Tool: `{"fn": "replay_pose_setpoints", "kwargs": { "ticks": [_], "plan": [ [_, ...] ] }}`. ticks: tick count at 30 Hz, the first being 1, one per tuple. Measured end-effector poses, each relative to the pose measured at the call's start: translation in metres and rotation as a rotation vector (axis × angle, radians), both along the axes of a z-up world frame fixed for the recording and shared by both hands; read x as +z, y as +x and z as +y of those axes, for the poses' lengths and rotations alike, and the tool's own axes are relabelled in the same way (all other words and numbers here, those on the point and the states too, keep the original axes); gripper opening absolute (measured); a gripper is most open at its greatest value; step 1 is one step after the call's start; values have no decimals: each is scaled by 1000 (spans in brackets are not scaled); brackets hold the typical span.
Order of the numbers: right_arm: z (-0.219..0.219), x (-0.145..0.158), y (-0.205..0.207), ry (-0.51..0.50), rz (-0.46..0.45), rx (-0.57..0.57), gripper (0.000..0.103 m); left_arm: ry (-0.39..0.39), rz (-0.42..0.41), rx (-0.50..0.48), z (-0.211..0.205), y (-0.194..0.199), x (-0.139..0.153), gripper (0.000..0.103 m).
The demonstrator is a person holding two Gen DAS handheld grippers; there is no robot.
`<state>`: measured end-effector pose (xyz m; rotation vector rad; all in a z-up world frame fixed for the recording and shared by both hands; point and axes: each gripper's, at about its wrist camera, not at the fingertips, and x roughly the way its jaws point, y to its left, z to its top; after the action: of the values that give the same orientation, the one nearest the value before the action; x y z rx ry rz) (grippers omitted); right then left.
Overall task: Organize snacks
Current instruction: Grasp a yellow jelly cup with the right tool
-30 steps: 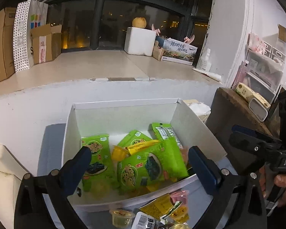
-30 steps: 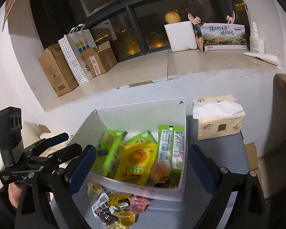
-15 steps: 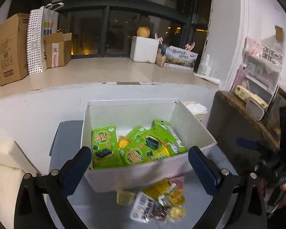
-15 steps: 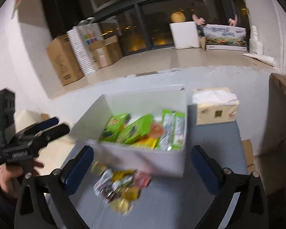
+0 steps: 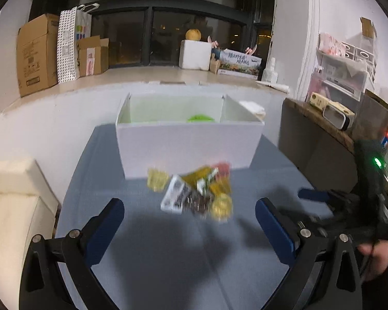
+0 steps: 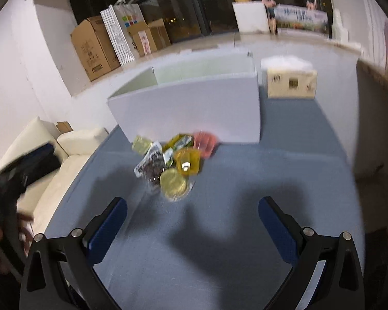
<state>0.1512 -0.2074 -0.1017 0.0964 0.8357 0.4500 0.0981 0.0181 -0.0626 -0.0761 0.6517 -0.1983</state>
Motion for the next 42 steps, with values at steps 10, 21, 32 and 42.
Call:
{"fn": "replay_pose_setpoints", "kwargs": {
  "ticks": [10,21,32,42],
  "plan": [
    [37,-19,57,-14,66,-19,103,2,54,4,11,-35,-27,103],
    [54,-46,100,-18,162,-60,97,-5,103,4,11,-40,-51,103],
    [54,-42,96,-35,149,-50,47,-7,109,14,18,-31,-56,103],
    [24,-2,31,18,32,-27,47,7,113,101,36,50,-45,103]
  ]
}}
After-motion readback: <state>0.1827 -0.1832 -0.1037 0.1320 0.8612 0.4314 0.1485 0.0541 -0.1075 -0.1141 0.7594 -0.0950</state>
